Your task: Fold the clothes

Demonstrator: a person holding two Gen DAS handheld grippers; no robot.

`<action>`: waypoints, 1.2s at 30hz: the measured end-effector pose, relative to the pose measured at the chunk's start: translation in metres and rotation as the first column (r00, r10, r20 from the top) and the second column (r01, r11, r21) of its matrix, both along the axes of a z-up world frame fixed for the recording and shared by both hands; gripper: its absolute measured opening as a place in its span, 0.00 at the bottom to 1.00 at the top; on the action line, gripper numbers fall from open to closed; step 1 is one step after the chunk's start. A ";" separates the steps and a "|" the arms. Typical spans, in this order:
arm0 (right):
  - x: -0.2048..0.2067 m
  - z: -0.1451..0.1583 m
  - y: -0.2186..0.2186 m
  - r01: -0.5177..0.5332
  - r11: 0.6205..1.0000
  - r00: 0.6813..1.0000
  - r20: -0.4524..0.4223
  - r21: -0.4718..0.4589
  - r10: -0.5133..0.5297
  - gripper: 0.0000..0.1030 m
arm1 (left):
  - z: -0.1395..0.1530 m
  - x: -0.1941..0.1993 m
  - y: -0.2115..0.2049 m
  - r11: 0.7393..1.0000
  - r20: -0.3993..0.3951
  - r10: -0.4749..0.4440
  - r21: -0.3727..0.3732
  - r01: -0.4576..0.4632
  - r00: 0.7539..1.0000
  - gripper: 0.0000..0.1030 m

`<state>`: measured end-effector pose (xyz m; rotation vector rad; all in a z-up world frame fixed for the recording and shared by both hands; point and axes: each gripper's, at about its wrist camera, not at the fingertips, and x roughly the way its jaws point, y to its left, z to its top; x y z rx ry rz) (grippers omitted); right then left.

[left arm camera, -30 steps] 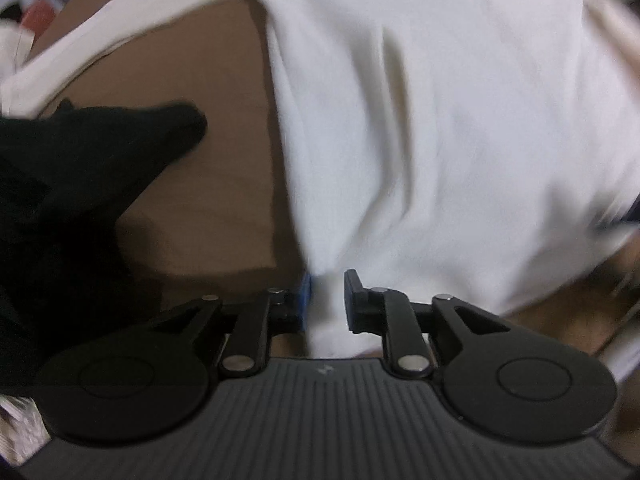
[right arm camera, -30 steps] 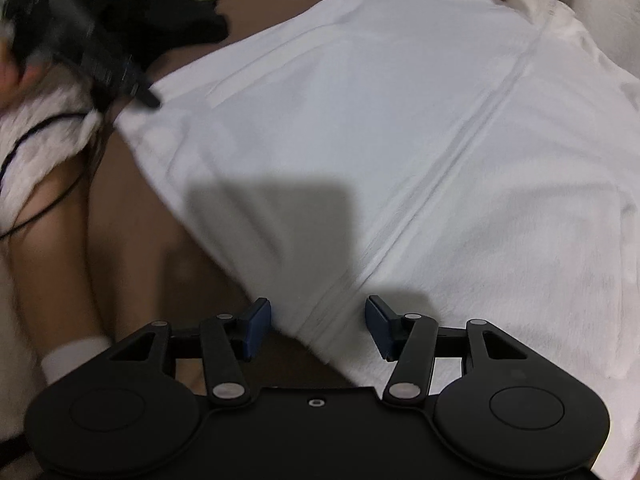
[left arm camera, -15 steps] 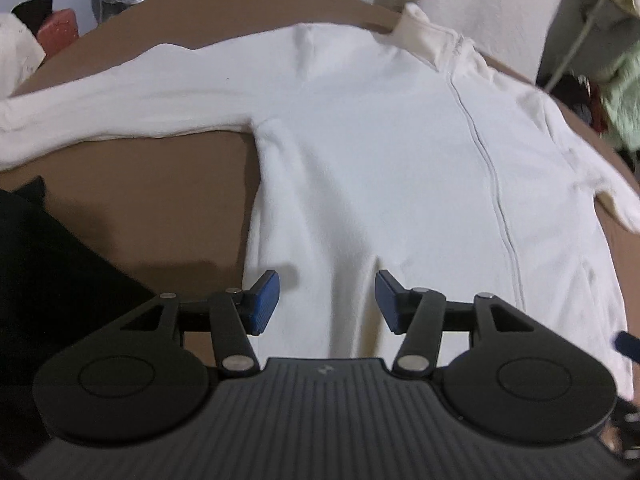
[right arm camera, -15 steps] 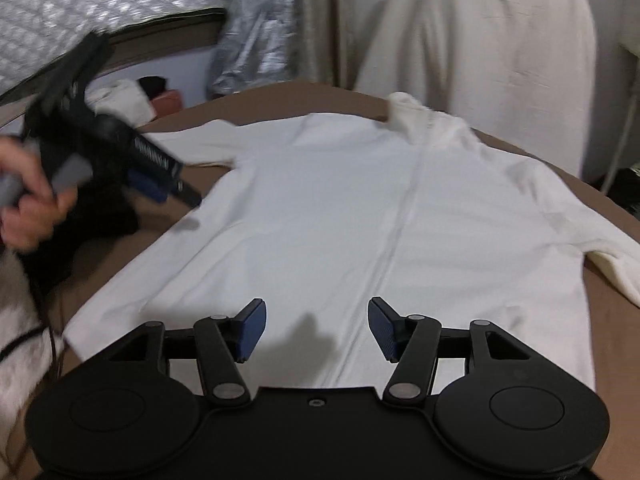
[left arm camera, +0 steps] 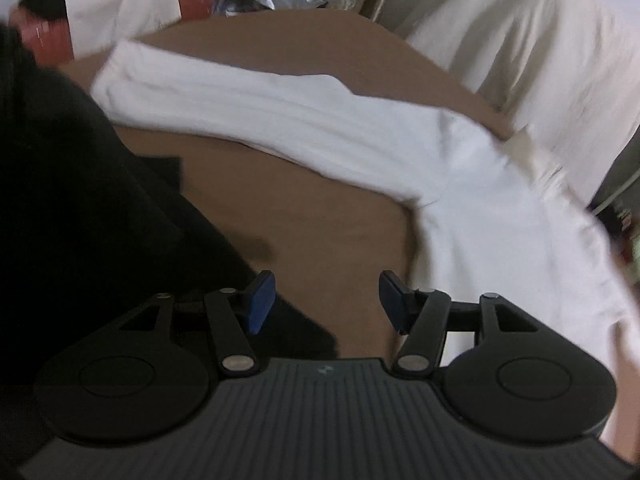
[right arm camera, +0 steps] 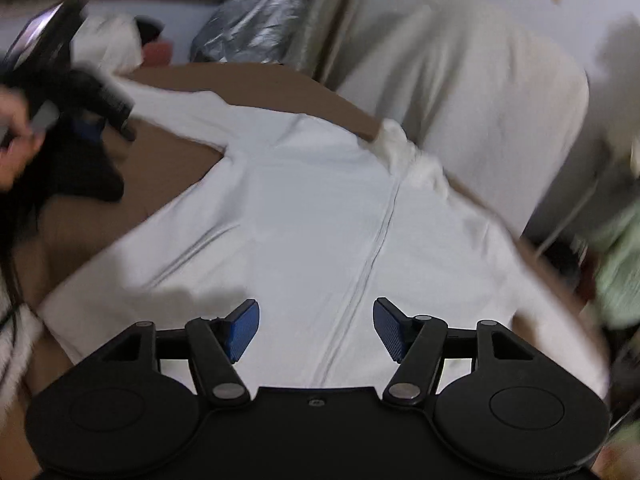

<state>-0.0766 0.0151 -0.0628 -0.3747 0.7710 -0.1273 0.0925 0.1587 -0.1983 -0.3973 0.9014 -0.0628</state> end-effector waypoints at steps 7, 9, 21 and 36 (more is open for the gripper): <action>0.004 0.078 0.036 -0.124 0.989 0.985 0.131 0.085 0.112 0.74 | 0.022 -0.009 -0.029 0.953 0.095 -0.019 0.304 -0.011 0.995 0.66; 0.016 0.086 0.030 -0.120 0.976 0.983 0.156 0.183 0.091 0.88 | 0.028 -0.011 -0.026 0.964 0.113 -0.025 0.265 -0.006 0.993 0.68; 0.197 0.077 -0.040 0.270 0.915 0.947 -0.257 0.301 -0.195 0.88 | 0.038 0.116 -0.008 0.995 -0.099 0.059 0.086 -0.051 0.993 0.92; 0.353 -0.005 -0.159 0.212 0.933 0.974 -0.144 0.290 -0.177 0.63 | -0.060 0.152 0.053 0.876 -0.030 0.468 0.151 -0.459 0.883 0.92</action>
